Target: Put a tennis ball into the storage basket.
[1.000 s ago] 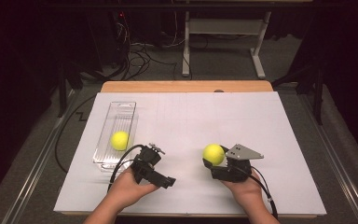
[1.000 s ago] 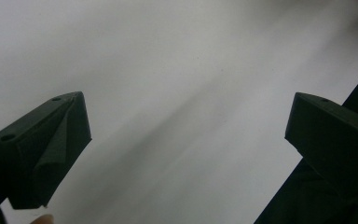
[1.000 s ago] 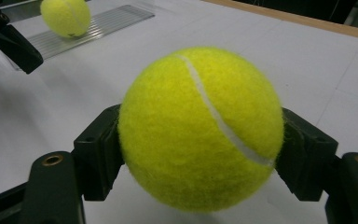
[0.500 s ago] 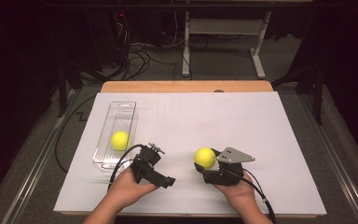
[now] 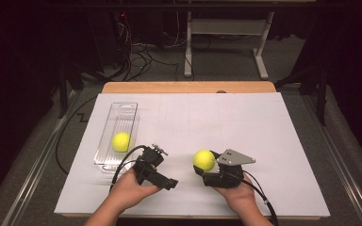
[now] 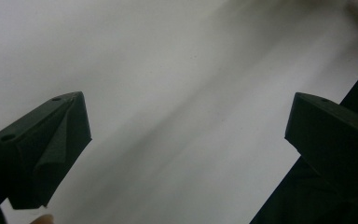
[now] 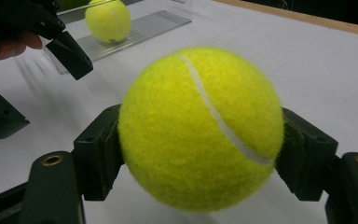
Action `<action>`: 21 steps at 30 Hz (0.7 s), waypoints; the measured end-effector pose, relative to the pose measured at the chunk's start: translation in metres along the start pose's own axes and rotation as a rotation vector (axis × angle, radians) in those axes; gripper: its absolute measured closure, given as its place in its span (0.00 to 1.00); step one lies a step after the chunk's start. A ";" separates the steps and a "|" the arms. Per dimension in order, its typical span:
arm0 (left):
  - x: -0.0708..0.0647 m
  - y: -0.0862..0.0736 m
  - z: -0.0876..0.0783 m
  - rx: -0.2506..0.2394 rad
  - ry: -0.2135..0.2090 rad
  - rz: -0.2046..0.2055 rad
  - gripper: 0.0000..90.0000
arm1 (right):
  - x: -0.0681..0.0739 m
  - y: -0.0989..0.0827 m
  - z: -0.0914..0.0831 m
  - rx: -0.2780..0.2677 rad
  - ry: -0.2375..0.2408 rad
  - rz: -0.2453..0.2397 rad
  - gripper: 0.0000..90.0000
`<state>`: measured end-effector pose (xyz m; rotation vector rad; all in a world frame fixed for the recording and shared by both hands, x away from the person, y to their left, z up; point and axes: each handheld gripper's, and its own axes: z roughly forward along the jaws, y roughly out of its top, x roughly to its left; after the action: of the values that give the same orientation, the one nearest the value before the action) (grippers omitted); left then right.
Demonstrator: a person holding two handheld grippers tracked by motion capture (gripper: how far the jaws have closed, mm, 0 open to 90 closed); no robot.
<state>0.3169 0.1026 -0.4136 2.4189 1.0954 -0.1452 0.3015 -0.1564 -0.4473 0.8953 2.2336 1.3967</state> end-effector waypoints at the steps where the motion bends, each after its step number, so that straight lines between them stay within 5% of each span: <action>1: -0.001 0.002 -0.001 0.000 0.007 -0.002 0.01 | 0.000 0.000 -0.001 -0.003 -0.002 -0.002 0.30; 10: -0.010 0.024 -0.016 0.050 -0.002 -0.004 0.01 | -0.007 -0.001 -0.002 -0.004 -0.018 0.005 0.30; 15: -0.011 0.031 -0.015 0.095 0.026 0.002 0.01 | -0.008 -0.002 -0.002 -0.001 -0.022 0.002 0.30; 21: -0.007 0.035 -0.013 0.133 0.004 -0.023 0.01 | -0.010 -0.001 -0.004 -0.008 -0.024 0.004 0.30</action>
<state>0.3367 0.0835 -0.3871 2.5253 1.1484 -0.2275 0.3059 -0.1660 -0.4468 0.9102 2.2086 1.3882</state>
